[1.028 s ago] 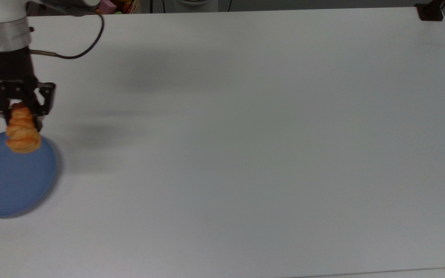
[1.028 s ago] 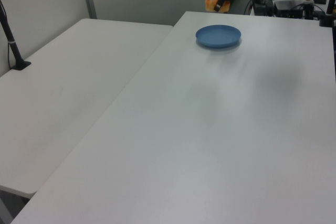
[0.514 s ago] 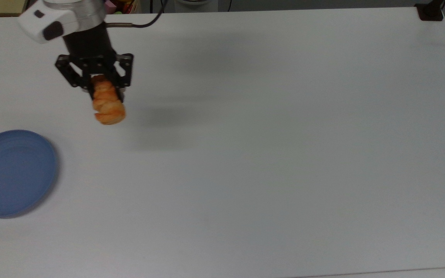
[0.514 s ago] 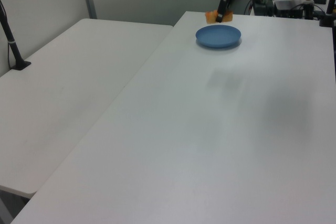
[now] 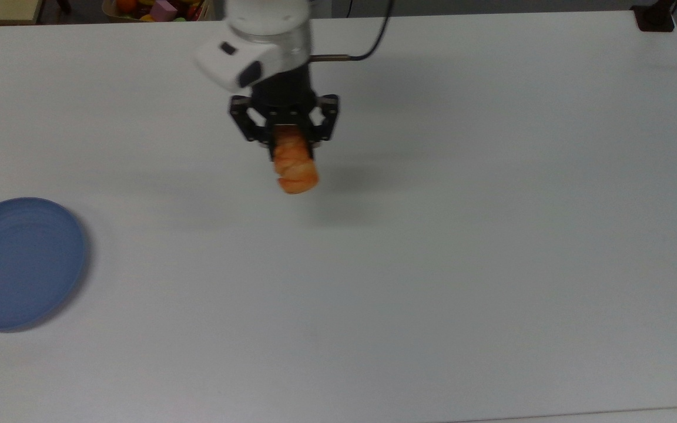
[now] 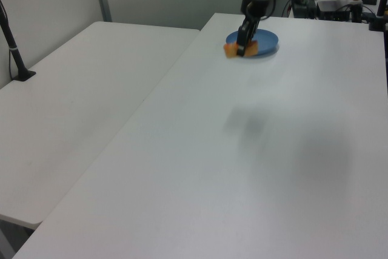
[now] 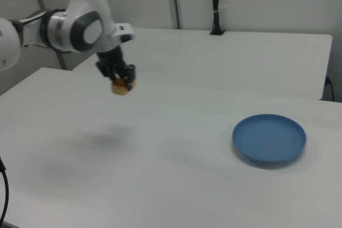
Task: Put the bread on the table
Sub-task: 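Lift the bread roll off the plate and carry it across the table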
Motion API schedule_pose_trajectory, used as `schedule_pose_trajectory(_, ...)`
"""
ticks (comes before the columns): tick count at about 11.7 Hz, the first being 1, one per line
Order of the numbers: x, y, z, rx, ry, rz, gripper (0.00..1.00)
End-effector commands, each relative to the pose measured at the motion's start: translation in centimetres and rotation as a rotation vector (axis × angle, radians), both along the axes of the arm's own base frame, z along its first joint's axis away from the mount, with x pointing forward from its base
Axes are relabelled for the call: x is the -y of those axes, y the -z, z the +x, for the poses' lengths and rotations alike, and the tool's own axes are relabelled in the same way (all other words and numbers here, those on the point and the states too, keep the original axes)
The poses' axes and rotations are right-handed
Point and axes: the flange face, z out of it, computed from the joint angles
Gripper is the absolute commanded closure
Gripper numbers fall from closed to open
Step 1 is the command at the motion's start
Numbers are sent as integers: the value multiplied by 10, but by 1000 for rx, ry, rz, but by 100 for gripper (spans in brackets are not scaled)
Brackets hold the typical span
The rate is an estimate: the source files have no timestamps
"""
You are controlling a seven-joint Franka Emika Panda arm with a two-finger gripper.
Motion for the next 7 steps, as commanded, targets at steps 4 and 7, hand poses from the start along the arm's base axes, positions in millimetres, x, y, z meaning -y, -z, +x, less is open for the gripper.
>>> schedule_pose_trajectory(4, -158, 56, -28, 31, 1, -61, 47)
schedule_pose_trajectory(7, -208, 100, -27, 95, -1, -37, 47)
